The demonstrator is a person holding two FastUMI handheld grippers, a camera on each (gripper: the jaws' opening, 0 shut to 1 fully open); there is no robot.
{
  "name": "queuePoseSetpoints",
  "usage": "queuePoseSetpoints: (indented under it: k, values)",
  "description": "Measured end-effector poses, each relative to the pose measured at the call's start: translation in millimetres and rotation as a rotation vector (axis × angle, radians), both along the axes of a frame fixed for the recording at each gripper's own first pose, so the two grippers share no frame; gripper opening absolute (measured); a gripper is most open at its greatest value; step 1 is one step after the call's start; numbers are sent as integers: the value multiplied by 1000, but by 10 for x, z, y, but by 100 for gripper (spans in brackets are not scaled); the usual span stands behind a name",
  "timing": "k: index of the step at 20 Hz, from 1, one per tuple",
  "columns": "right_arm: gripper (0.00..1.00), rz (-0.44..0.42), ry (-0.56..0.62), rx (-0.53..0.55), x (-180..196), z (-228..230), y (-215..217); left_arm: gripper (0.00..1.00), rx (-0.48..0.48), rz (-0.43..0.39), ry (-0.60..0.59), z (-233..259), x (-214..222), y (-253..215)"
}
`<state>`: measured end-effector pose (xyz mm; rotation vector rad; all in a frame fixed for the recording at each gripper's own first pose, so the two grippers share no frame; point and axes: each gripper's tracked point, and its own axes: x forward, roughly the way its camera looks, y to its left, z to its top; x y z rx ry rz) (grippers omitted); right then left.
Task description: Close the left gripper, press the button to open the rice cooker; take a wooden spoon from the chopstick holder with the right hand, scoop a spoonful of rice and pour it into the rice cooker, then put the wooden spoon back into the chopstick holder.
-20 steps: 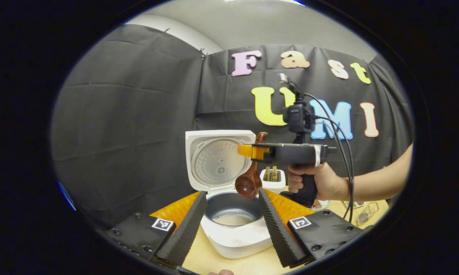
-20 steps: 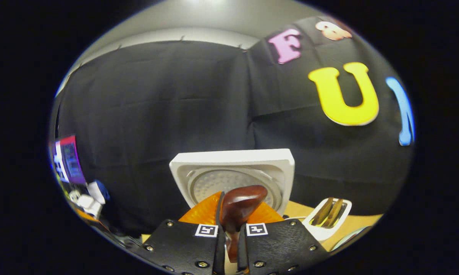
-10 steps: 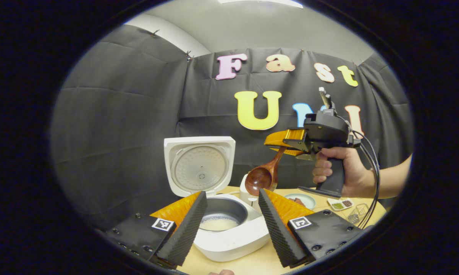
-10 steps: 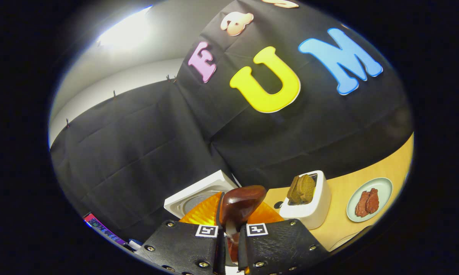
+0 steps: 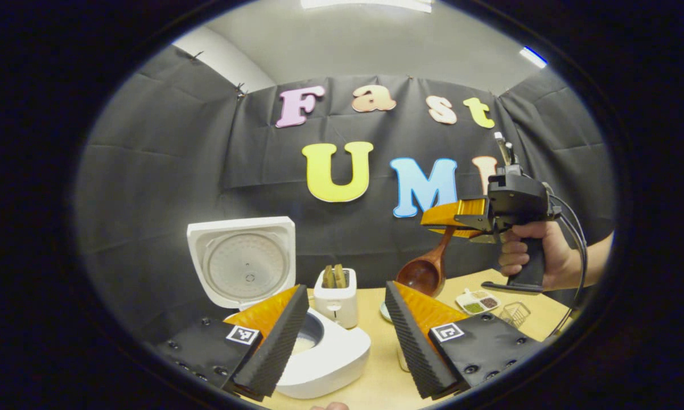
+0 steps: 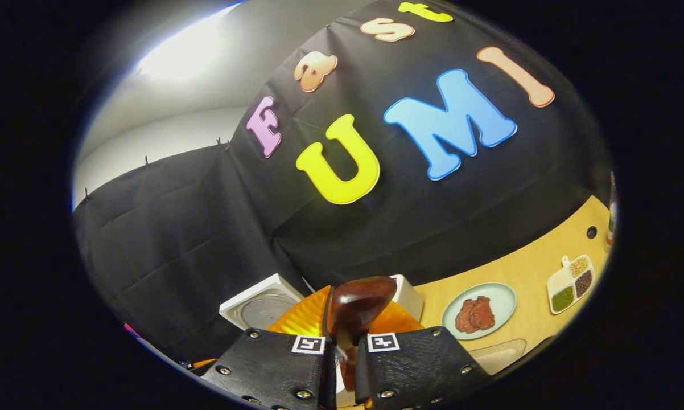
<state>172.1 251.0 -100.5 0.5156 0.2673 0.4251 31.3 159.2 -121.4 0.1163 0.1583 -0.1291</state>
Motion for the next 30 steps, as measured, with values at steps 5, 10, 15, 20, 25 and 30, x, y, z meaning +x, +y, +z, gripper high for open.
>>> queuePoseSetpoints:
  k: [5, 10, 15, 20, 25, 30]
  values:
    - [13, -128, 48, -27, -141, -207, -837, 94, -3, -56, -7, 45, 20, -295]
    - [13, -244, 85, -12, -305, -309, -1518, 97, -21, -111, -6, 4, -5, -512]
    - [13, -303, 93, -56, -428, -381, -1964, 93, -18, -88, 0, -23, 140, -541]
    - [13, -431, 127, -113, -498, -562, -2544, 97, 5, -112, -13, 37, 262, -712]
    - [13, -597, 184, -180, -636, -803, -3135, 95, 24, -124, -29, 110, 377, -762]
    - [13, -651, 223, -260, -618, -1187, -3335, 94, -11, -109, 21, -41, 455, -730]
